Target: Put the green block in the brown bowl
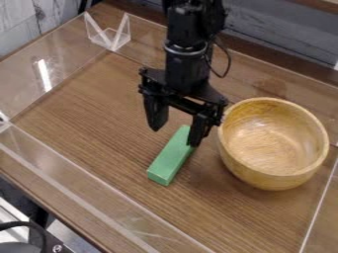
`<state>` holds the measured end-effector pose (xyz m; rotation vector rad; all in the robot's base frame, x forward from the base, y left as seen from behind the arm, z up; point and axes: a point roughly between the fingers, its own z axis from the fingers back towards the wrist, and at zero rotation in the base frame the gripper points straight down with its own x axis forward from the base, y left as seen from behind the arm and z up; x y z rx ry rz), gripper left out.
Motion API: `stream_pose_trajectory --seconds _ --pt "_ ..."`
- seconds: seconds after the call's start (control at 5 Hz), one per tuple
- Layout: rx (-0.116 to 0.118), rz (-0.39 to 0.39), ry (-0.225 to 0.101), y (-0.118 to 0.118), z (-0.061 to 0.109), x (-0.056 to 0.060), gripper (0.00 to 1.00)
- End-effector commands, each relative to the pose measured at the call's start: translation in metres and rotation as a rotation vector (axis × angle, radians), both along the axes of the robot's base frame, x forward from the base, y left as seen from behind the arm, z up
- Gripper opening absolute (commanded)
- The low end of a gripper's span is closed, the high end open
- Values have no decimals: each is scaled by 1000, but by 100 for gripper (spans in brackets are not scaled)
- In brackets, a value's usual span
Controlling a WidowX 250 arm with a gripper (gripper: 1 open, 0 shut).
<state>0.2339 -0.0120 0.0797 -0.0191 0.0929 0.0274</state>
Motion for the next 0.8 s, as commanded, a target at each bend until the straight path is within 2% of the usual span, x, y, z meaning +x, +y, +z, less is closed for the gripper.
stream_pose_trajectory --seconds 0.0,0.6 --pt "-8 3 -64 0 8 3 100" --pt "-25 10 -79 2 -4 0 100"
